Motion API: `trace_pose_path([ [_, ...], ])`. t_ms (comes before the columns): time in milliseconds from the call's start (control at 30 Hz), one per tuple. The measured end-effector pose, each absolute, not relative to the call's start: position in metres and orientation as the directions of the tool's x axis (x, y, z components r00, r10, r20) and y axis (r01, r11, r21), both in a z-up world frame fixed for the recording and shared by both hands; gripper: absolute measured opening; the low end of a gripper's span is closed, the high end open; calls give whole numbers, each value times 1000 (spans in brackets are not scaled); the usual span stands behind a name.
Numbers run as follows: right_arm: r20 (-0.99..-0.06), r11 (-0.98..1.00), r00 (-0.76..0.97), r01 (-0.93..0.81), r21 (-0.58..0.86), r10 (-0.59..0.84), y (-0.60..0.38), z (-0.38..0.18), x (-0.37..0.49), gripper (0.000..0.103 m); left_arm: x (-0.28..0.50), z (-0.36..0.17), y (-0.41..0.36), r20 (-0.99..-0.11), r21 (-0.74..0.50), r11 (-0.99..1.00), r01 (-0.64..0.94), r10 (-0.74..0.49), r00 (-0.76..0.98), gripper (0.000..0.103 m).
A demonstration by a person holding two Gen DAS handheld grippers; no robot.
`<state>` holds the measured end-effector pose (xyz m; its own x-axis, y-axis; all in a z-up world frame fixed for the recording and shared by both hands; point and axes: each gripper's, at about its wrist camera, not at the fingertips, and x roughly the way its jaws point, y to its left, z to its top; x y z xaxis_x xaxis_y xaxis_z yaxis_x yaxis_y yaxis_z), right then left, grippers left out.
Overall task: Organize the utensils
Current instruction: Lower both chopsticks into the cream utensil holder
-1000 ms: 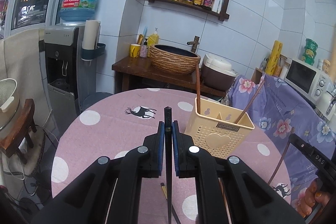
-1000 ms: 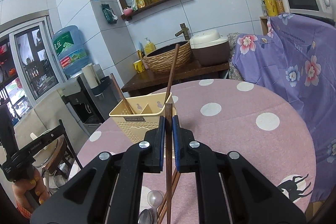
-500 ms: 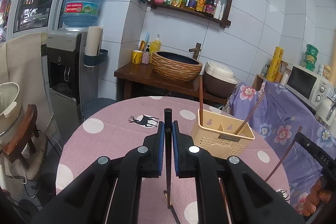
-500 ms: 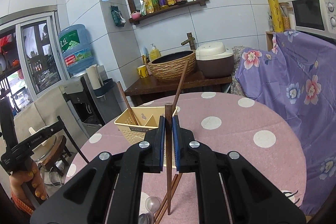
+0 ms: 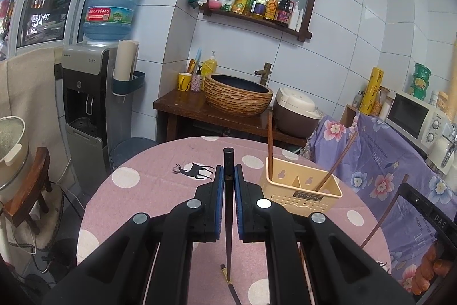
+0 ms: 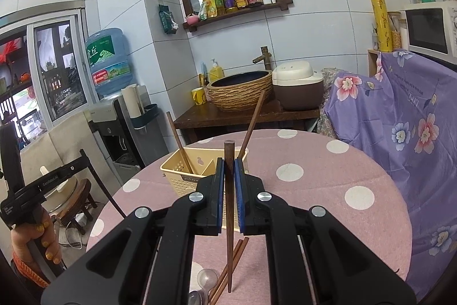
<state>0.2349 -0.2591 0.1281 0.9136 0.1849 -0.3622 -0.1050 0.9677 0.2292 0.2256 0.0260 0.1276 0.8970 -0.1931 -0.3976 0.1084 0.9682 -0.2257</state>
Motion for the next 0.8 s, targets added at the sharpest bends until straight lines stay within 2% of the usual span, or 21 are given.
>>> trace_pose_path([
  [467, -355, 960, 900, -188, 208, 253, -250, 166, 237, 8, 232, 168, 18, -366, -206, 963, 173, -239, 899, 9],
  [800, -215, 969, 948, -215, 119, 236, -228, 252, 253, 8, 258, 240, 3, -271, -248, 942, 228, -294, 917, 9],
])
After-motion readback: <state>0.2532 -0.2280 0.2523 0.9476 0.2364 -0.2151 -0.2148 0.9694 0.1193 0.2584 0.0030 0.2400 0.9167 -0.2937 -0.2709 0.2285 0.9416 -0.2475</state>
